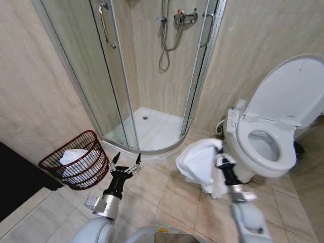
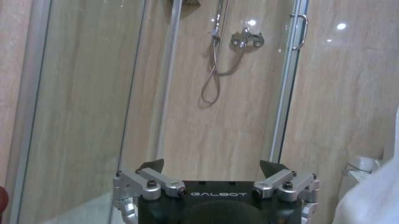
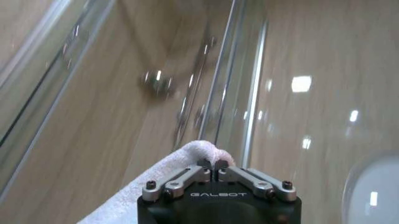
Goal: Discard the used towel into the hamper.
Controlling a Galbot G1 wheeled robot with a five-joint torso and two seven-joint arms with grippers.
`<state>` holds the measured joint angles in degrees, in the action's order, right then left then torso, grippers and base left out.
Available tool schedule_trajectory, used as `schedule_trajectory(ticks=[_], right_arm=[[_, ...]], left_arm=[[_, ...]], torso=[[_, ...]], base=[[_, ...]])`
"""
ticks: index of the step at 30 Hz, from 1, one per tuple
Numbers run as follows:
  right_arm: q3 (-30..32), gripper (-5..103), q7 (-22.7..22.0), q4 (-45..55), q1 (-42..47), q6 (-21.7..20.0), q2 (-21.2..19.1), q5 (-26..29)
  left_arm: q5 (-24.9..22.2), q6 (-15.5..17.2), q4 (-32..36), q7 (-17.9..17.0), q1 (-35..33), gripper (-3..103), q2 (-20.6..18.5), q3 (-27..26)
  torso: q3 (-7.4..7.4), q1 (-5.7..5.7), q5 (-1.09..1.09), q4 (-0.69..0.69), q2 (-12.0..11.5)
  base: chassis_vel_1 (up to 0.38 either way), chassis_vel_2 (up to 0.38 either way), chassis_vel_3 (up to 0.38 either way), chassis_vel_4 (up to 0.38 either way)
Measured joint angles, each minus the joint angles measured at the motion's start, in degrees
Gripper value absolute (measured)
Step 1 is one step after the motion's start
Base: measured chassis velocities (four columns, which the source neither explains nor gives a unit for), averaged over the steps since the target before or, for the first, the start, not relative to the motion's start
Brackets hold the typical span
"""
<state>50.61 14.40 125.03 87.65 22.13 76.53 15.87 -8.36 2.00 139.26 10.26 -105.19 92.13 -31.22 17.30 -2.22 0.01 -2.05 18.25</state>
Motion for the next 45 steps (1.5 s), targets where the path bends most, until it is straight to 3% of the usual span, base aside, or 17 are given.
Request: schedule_trajectory(ticks=[7,15,20,30,37,45], right_arm=[[8.92,1,-3.68,11.83,-1.35,-5.89,-5.57,10.0],[20.09,1,-7.6,18.35,-0.9,-7.9,-6.55,18.37],[22.49,1,-12.87,19.06,-0.67,-7.02,-5.64,19.08],[29.32,1,-13.37,18.72,0.37,-6.49,-6.89,21.06],[30.73,1,-14.2,18.49,0.66,-6.42,-6.66,21.62],[31.95,1,-12.06,18.37,1.42,-5.07,-6.76,23.96]], left_arm=[[0.0,0.0,0.0,0.0,0.0,100,0.0,0.01],[0.0,0.0,0.0,0.0,0.0,100,0.0,0.01],[0.0,0.0,0.0,0.0,0.0,100,0.0,0.0],[0.0,0.0,0.0,0.0,0.0,100,0.0,0.01],[0.0,0.0,0.0,0.0,0.0,100,0.0,0.01],[0.0,0.0,0.0,0.0,0.0,100,0.0,0.0]], torso=[[0.0,0.0,-0.03,-0.02,0.0],[0.0,0.0,-0.01,0.0,0.0],[0.33,-0.25,0.01,-0.01,0.56],[1.69,-1.13,-0.01,0.0,2.85],[2.73,-1.77,-0.01,-0.01,4.51],[3.87,-2.55,-0.02,0.0,6.43]], base=[[0.0,0.0,0.0,0.0],[0.0,0.0,0.0,0.0],[0.0,0.0,0.0,0.0],[0.0,0.0,0.0,0.0],[0.0,0.0,0.0,0.0],[0.0,0.0,0.0,0.0]])
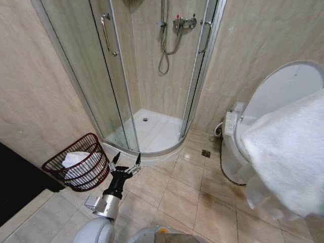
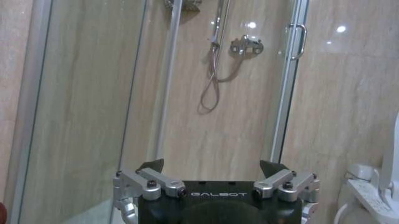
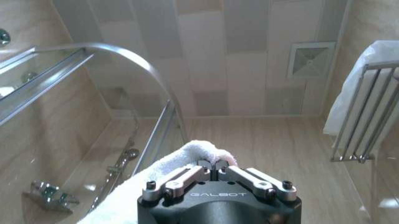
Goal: Discard the used towel into the hamper.
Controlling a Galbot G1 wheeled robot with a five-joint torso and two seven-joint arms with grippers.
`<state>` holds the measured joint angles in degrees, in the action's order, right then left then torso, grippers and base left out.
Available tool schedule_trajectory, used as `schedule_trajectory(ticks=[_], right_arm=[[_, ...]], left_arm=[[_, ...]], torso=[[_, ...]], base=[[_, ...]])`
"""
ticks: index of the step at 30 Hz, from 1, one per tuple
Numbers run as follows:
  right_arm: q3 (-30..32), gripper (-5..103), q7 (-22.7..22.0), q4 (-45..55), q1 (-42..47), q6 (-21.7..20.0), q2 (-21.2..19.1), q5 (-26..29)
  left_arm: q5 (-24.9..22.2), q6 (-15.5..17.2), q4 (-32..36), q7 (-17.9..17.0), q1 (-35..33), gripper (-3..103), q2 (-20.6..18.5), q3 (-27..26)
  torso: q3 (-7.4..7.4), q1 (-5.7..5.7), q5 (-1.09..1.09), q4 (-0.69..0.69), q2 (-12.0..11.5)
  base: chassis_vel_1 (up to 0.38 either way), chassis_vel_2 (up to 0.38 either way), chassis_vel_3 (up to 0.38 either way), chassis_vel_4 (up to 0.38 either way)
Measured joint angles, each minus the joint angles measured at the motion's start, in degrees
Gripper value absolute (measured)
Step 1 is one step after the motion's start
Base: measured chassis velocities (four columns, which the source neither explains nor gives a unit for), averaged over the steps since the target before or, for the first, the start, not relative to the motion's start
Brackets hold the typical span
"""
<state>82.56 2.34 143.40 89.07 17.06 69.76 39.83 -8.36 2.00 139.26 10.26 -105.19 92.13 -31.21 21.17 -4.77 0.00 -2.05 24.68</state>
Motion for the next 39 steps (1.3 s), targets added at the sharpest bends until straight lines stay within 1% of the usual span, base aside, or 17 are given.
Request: schedule_trajectory(ticks=[1,3,8,11,15,33,39], right_arm=[[0.17,1,0.37,-0.02,-0.21,-0.15,0.18,1.68],[0.12,1,0.6,-0.04,-0.74,-0.56,0.0,2.63],[-0.3,1,-0.31,-0.07,-3.38,-2.5,-2.39,4.94],[-0.26,1,-0.22,-0.09,-3.85,-2.86,-3.03,5.72],[-0.62,1,0.4,-0.1,-3.96,-2.78,-2.76,5.77],[-1.47,1,0.18,-0.15,-4.69,-3.06,-2.11,5.21],[-0.64,1,0.19,-0.15,-3.75,-2.73,-1.96,5.52]], left_arm=[[0.0,0.0,0.0,0.0,0.0,100,0.0,0.0],[0.0,0.0,0.0,0.0,0.0,100,0.0,0.0],[0.0,0.0,0.0,0.0,0.0,100,0.0,0.0],[0.0,0.0,0.0,0.0,0.0,100,0.0,0.0],[0.0,0.0,0.0,0.0,0.0,100,0.0,0.0],[0.0,0.0,0.0,0.0,0.0,100,0.0,0.0],[0.0,0.0,0.0,0.0,0.0,100,0.0,0.0]], torso=[[0.33,-0.17,0.01,0.01,0.49],[0.59,-0.3,0.01,0.01,0.88],[1.37,-0.83,0.0,-0.03,2.2],[1.73,-1.1,0.0,0.0,2.81],[2.24,-1.44,0.0,-0.01,3.69],[4.85,-3.32,0.0,-0.01,8.17],[5.75,-3.94,0.0,0.0,9.69]], base=[[0.0,0.0,0.0,0.0],[0.0,0.0,0.0,0.0],[0.0,0.0,0.0,0.0],[0.0,0.0,0.0,0.0],[0.0,0.0,0.0,0.0],[0.0,0.0,0.0,0.0],[0.0,0.0,0.0,0.0]])
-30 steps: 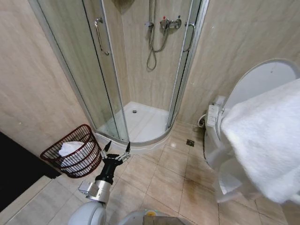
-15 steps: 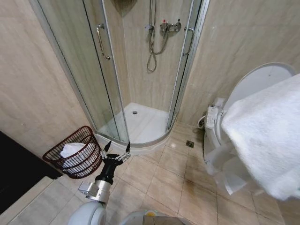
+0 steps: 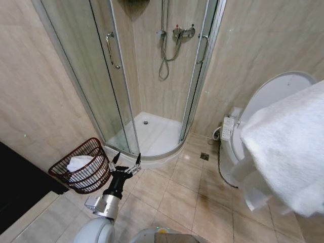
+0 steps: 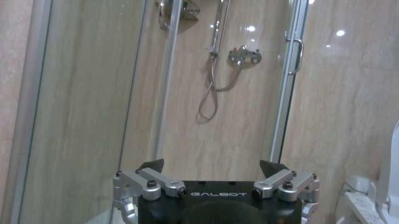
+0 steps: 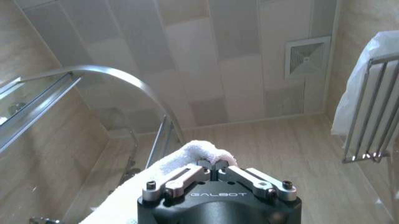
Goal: Discard the used towel into the hamper.
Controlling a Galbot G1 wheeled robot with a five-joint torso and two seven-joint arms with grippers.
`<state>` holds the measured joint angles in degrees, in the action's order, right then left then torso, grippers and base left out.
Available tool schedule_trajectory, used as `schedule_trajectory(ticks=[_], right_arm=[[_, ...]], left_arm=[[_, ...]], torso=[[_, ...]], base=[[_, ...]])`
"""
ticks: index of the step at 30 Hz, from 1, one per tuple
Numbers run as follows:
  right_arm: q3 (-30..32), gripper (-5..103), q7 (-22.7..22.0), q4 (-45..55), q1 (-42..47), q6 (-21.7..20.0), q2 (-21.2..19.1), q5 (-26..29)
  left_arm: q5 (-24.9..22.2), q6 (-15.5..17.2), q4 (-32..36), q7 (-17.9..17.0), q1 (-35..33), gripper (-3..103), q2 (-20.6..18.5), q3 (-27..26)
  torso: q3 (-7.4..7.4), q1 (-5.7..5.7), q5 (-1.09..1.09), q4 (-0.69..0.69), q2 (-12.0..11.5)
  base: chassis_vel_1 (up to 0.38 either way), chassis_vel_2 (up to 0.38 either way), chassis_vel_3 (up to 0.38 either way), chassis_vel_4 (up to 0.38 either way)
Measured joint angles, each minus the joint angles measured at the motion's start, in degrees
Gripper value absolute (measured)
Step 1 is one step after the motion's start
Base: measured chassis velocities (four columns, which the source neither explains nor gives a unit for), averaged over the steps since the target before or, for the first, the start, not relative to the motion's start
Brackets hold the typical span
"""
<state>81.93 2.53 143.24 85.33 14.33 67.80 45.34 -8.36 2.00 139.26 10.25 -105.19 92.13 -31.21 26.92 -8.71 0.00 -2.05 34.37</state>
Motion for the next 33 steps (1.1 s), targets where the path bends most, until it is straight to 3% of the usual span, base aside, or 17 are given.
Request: schedule_trajectory(ticks=[8,33], right_arm=[[1.72,1,0.58,-0.01,0.87,0.97,0.31,-0.99],[3.25,1,1.03,-0.01,0.31,0.57,-0.02,3.12]], left_arm=[[0.0,0.0,0.0,0.0,0.0,100,0.0,0.0],[0.0,0.0,0.0,0.0,0.0,100,0.0,0.0]], torso=[[0.98,-0.71,0.01,0.01,1.69],[4.59,-3.46,0.0,0.0,8.05]], base=[[0.0,0.0,0.0,0.0],[0.0,0.0,0.0,0.0]])
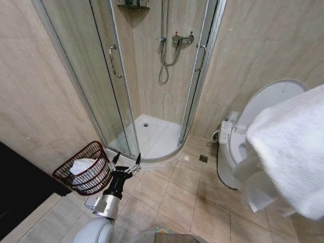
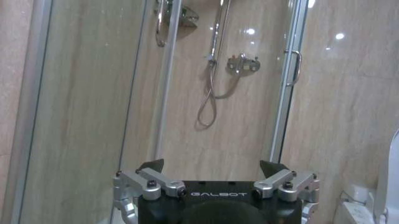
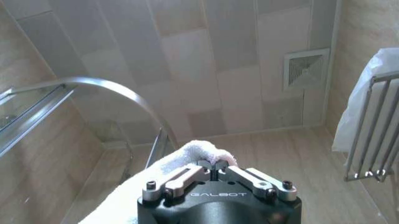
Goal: Discard the used towel into the hamper.
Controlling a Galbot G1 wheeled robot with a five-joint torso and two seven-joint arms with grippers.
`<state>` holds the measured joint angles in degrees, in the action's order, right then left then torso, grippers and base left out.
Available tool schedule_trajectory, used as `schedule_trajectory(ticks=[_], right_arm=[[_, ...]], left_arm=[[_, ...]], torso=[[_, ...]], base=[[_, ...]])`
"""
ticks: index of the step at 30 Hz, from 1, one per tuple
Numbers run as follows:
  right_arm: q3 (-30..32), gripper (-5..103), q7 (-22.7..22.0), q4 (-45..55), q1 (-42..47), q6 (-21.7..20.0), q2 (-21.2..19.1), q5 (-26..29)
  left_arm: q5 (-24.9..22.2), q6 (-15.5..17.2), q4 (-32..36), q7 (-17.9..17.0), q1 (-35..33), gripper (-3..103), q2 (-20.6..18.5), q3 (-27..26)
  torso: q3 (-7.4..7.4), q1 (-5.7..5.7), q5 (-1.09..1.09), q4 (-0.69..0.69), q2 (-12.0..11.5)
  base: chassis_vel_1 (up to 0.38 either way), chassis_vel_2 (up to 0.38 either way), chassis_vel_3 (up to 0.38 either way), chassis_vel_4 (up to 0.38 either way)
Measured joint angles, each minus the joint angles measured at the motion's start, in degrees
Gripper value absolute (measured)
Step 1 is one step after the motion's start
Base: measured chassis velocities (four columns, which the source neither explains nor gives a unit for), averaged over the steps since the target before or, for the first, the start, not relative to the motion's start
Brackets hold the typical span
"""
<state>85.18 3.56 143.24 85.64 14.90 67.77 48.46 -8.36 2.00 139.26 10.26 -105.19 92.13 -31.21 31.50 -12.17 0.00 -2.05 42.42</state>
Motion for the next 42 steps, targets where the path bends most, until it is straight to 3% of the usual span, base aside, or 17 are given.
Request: schedule_trajectory(ticks=[42], right_arm=[[-0.31,1,-0.07,0.0,0.53,-0.16,-0.2,-0.01]], left_arm=[[0.0,0.0,0.0,0.0,0.0,100,0.0,0.0]], torso=[[5.87,-4.73,0.0,0.0,10.6]], base=[[0.0,0.0,0.0,0.0]])
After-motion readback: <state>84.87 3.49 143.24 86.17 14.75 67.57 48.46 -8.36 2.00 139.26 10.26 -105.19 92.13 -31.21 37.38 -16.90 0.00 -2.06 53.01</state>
